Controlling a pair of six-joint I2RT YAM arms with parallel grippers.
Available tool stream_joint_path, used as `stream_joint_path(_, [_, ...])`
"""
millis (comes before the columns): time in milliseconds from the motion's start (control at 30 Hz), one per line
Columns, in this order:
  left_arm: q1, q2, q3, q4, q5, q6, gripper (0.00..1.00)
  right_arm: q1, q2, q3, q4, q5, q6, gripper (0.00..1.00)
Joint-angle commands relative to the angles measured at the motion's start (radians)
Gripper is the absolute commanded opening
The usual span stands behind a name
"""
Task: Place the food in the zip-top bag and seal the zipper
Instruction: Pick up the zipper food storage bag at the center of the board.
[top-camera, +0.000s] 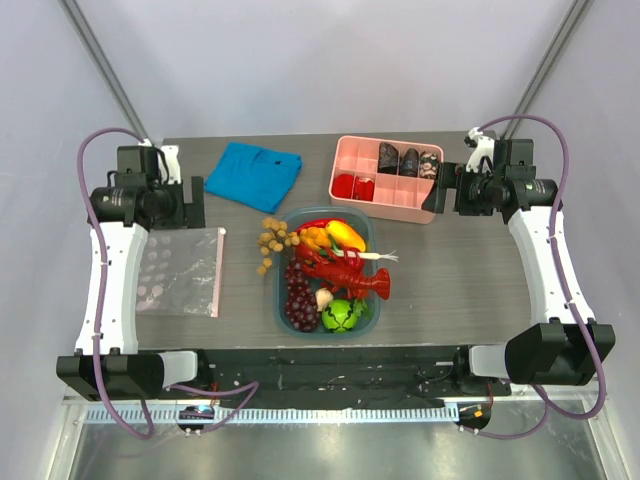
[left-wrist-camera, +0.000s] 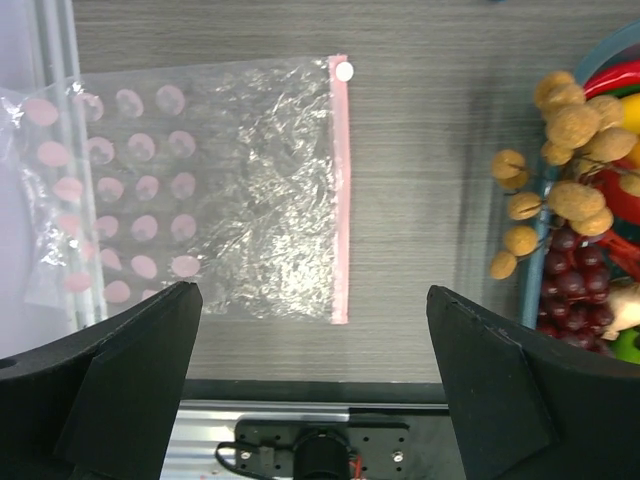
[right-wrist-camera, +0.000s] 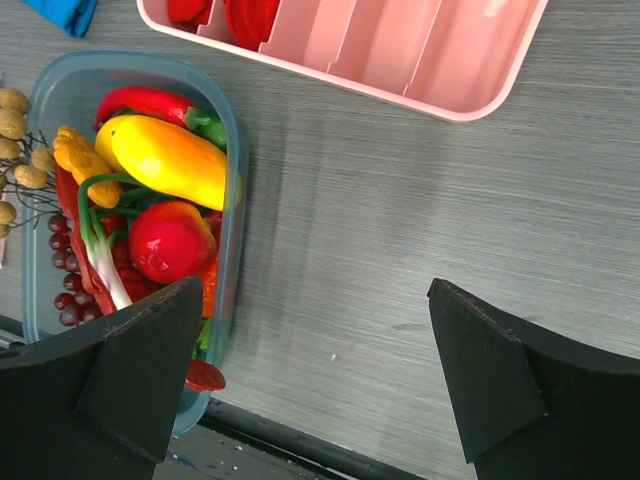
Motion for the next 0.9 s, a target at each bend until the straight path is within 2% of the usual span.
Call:
stream_joint_path(0, [0.001, -0.010, -0.015, -0.041, -0.057, 0.102, 1.00, -0.001, -0.010, 0.016, 0.050, -0.042, 0.036, 1.00])
stream_joint_path(133, [0.001, -0.010, -0.073, -0.065, -0.092, 0.152, 1.00, -0.001, -0.006, 0.017, 0.055, -0.057, 0.043, 1.00])
stream_joint_path(433, [0.001, 0.050, -0.176, -0.072, -0.072, 0.220, 1.00, -0.001, 0.017, 0.006, 0.063, -0.080, 0.049, 1.00])
stream_joint_path(700, [-0.017, 0.159, -0.236, -0.028, -0.071, 0.159, 1.00, -0.001, 0.019, 0.002, 0.064, -0.095, 0.052, 1.00])
stream_joint_path(867, [-0.132, 0.173, -0.297, 0.101, -0.181, 0.024, 0.93, -0.001, 0.011, -0.021, 0.072, -0.085, 0.053, 1.00])
